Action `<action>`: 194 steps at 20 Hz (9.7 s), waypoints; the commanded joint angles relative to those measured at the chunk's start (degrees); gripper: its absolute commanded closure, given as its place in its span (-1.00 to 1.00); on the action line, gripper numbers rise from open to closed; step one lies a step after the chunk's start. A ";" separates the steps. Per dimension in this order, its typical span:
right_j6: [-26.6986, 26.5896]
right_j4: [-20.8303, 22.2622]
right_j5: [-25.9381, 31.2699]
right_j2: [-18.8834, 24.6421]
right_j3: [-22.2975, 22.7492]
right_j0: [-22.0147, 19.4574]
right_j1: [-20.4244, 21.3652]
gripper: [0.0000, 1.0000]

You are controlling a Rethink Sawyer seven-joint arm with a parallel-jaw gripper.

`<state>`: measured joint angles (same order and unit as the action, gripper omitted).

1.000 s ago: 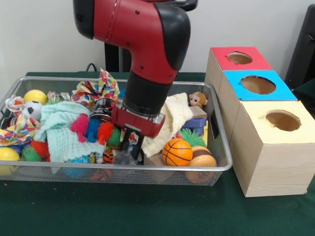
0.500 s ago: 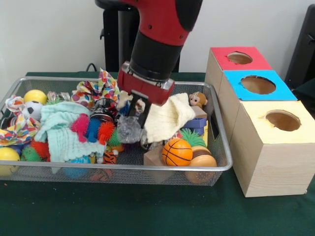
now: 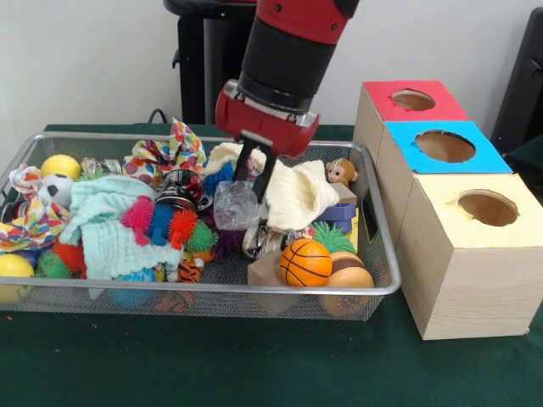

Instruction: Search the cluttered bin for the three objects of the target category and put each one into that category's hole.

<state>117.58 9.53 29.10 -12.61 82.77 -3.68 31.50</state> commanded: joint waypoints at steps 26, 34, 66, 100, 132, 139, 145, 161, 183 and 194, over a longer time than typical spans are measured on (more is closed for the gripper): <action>8.36 -2.69 8.59 -3.42 8.69 7.52 11.72 1.00; 12.31 -10.18 7.02 -0.77 17.07 9.18 14.12 1.00; 27.72 -26.29 -4.28 -8.56 25.41 27.43 6.70 1.00; 24.85 -32.27 -4.58 -8.97 21.75 28.42 1.62 1.00; 21.59 -31.83 4.15 -7.42 13.32 24.60 3.35 -1.00; 22.34 -32.25 2.12 -5.64 10.53 23.47 0.47 -1.00; 23.81 -32.79 2.54 -5.61 8.44 23.74 -1.17 -1.00; 26.30 -34.11 4.59 -8.22 7.37 26.67 -2.18 -1.00; 32.65 -40.10 2.71 -10.89 7.28 33.02 -6.53 -1.00; 32.89 -42.96 1.81 -10.02 10.89 33.56 -5.85 -1.00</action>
<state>133.93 -30.09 27.11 -26.14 90.19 31.14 27.00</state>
